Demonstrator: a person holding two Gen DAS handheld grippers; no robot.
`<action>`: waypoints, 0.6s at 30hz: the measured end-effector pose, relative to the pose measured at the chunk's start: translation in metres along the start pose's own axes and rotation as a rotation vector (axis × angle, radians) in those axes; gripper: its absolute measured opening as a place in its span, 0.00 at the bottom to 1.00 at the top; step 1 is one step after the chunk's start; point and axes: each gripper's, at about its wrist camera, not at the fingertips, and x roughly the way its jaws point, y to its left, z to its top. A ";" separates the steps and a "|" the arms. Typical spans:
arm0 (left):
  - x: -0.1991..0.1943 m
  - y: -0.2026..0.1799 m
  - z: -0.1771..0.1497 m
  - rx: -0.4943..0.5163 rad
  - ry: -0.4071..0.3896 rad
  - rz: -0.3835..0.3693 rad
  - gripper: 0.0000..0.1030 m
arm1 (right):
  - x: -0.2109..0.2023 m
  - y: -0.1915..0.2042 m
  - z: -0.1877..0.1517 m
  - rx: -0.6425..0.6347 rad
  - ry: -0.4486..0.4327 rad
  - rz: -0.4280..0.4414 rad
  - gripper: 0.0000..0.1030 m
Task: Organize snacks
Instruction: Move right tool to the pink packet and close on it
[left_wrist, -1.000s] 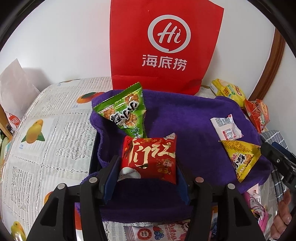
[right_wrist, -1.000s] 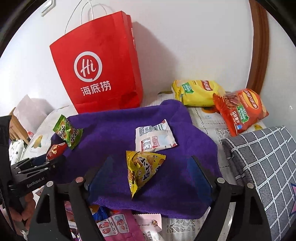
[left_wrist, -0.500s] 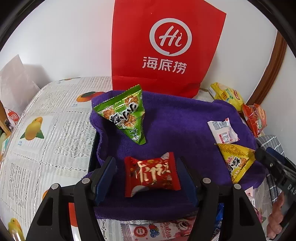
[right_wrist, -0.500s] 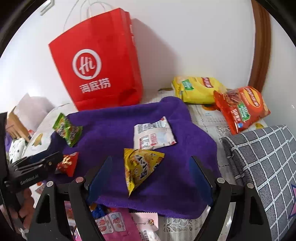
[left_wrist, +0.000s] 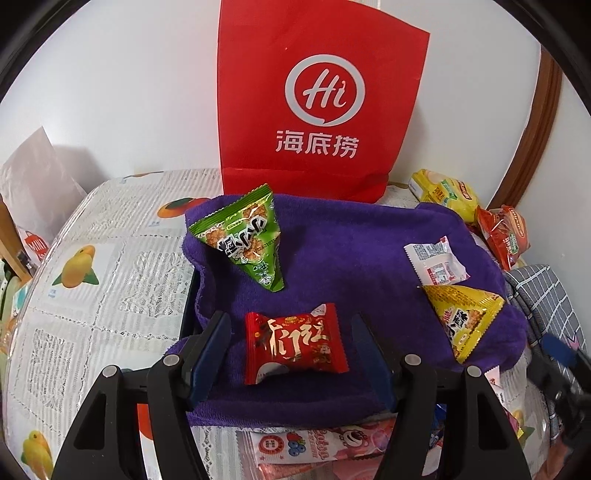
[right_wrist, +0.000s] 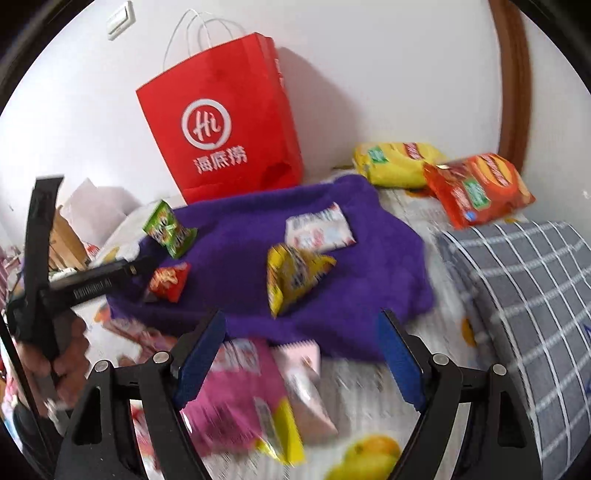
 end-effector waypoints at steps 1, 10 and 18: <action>-0.002 -0.001 0.000 0.003 -0.004 -0.003 0.64 | -0.001 -0.003 -0.005 0.000 0.007 -0.015 0.77; -0.014 -0.010 -0.001 0.035 -0.030 -0.007 0.64 | 0.025 -0.011 -0.027 -0.009 0.141 -0.045 0.58; -0.017 -0.004 0.001 0.010 -0.032 -0.017 0.64 | 0.042 0.003 -0.034 -0.052 0.195 -0.025 0.59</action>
